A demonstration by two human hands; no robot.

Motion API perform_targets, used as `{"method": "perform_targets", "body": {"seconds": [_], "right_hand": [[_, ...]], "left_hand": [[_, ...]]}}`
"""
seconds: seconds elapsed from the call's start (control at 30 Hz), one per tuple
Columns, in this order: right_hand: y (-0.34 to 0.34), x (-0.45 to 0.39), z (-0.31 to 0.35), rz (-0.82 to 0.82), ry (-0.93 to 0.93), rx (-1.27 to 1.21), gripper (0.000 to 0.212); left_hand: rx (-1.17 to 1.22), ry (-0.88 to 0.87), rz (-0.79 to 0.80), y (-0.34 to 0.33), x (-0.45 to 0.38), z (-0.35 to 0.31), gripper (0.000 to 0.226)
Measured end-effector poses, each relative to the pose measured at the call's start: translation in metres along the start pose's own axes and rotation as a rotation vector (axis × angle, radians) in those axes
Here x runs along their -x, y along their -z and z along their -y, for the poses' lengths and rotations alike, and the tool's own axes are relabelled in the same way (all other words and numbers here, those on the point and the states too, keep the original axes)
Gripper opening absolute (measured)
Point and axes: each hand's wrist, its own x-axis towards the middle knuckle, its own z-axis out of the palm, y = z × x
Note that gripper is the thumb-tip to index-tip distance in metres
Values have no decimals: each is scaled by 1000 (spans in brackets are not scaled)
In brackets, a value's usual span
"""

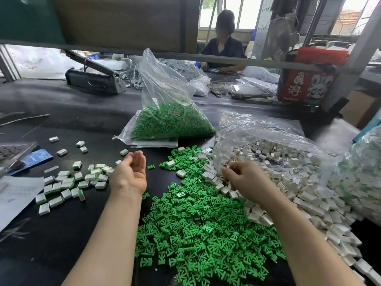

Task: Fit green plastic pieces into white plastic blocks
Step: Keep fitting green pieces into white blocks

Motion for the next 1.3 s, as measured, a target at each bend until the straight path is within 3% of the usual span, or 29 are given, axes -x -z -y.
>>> {"method": "perform_targets", "body": {"seconds": [0.1, 0.17, 0.27, 0.43, 0.6, 0.73, 0.87, 1.1, 1.3], "right_hand": [[-1, 1, 2, 1, 20, 16, 23], [-3, 2, 5, 18, 48, 44, 19], [-6, 5, 10, 69, 84, 65, 15], [-11, 8, 18, 157, 136, 174, 11], [-17, 12, 24, 203, 129, 326, 35], [-17, 12, 24, 157, 119, 443, 27], [-17, 10, 23, 138, 118, 379, 17], [-16, 7, 15, 58, 148, 258, 13], [-13, 8, 15, -44, 129, 68, 14]], "left_hand": [[-853, -330, 63, 0, 2, 14, 22], [-1450, -578, 144, 6, 3, 24, 35], [-1878, -661, 271, 13, 7, 35, 49], [-1917, -671, 427, 8, 25, 53, 44], [-1872, -568, 541, 1, 32, 64, 28], [-1721, -473, 584, 1, 30, 58, 28], [-1715, -481, 607, 0, 31, 55, 26], [-1912, -558, 577, 0, 31, 58, 20], [-1903, -549, 582, -2, 35, 55, 6]]}}
